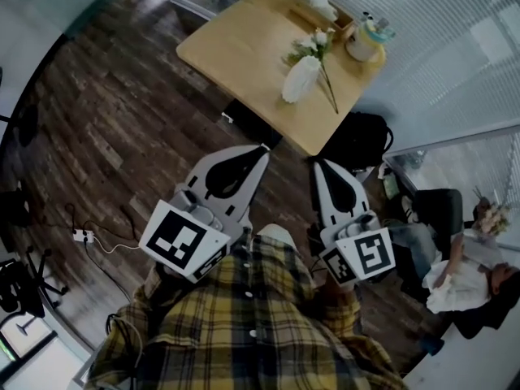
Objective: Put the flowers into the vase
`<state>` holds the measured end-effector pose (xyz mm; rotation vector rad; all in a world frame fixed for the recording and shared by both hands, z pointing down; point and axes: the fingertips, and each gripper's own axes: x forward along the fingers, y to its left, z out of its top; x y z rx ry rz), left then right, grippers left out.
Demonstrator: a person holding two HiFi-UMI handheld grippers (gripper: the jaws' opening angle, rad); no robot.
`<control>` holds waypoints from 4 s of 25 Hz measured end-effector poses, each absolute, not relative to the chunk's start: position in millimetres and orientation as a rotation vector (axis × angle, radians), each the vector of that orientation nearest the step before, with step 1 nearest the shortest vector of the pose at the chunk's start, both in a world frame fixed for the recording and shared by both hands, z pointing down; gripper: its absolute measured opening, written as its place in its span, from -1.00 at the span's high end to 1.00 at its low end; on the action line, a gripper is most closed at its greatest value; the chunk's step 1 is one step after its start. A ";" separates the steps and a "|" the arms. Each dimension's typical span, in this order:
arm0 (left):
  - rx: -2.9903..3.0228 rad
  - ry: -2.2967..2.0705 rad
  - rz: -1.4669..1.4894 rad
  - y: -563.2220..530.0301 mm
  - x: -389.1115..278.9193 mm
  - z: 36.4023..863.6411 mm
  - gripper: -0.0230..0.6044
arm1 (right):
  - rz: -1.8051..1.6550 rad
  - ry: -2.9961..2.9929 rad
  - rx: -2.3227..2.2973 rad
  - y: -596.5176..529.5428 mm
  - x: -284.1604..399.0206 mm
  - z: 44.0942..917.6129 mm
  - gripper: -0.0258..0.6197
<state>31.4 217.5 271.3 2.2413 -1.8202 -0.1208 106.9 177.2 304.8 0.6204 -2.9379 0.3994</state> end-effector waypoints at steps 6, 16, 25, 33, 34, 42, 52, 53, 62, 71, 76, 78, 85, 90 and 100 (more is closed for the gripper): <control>2.229 -1.759 -0.110 191.9 7.8 283.3 0.90 | 0.452 -2.877 0.681 155.3 94.7 319.1 0.88; 2.161 -1.803 -0.120 127.9 -19.3 298.1 0.90 | 0.459 -2.865 0.672 85.5 83.1 330.4 0.88; 2.151 -1.917 -0.140 48.0 -24.9 277.9 0.90 | 0.381 -2.932 0.588 -7.1 77.6 308.9 0.88; 2.130 -1.955 -0.141 19.7 -32.5 269.9 0.90 | 0.410 -2.920 0.602 -43.2 80.6 309.8 0.88; 2.125 -1.954 -0.141 16.6 -36.3 271.0 0.90 | 0.414 -2.915 0.606 -46.5 78.5 311.2 0.88; 2.191 -1.816 -0.122 -31.4 -75.5 281.8 0.90 | 0.439 -2.854 0.774 -85.9 50.9 318.7 0.88; 2.413 -1.389 -0.027 -110.6 -118.1 289.3 0.90 | 0.500 -2.648 1.286 -130.5 36.0 327.8 0.88; 2.428 -1.340 -0.012 -116.7 -119.0 292.8 0.90 | 0.503 -2.623 1.343 -133.5 37.8 328.7 0.88; 2.469 -0.953 0.143 -137.6 -96.6 341.6 0.90 | 0.567 -2.395 1.678 -123.6 65.3 348.6 0.88; 2.368 -0.842 0.214 -139.1 -55.1 391.4 0.90 | 0.644 -2.319 1.718 -108.2 98.8 369.9 0.88; 2.235 -0.809 0.223 -135.9 -44.9 416.7 0.90 | 0.643 -2.330 1.649 -115.0 105.7 383.1 0.88; 2.170 -0.794 0.218 -134.4 -43.2 427.4 0.90 | 0.646 -2.330 1.629 -116.4 107.3 389.1 0.88; 1.958 -0.794 0.200 -134.9 -45.5 468.6 0.78 | 0.714 -2.336 1.609 -117.3 110.5 405.8 0.88; 1.883 -0.764 0.223 -137.6 -37.4 493.0 0.60 | 0.737 -2.328 1.617 -119.3 115.3 410.7 0.88; 1.800 -0.685 0.429 -136.9 -0.6 553.2 0.37 | 0.797 -2.302 1.626 -117.5 123.0 424.9 0.88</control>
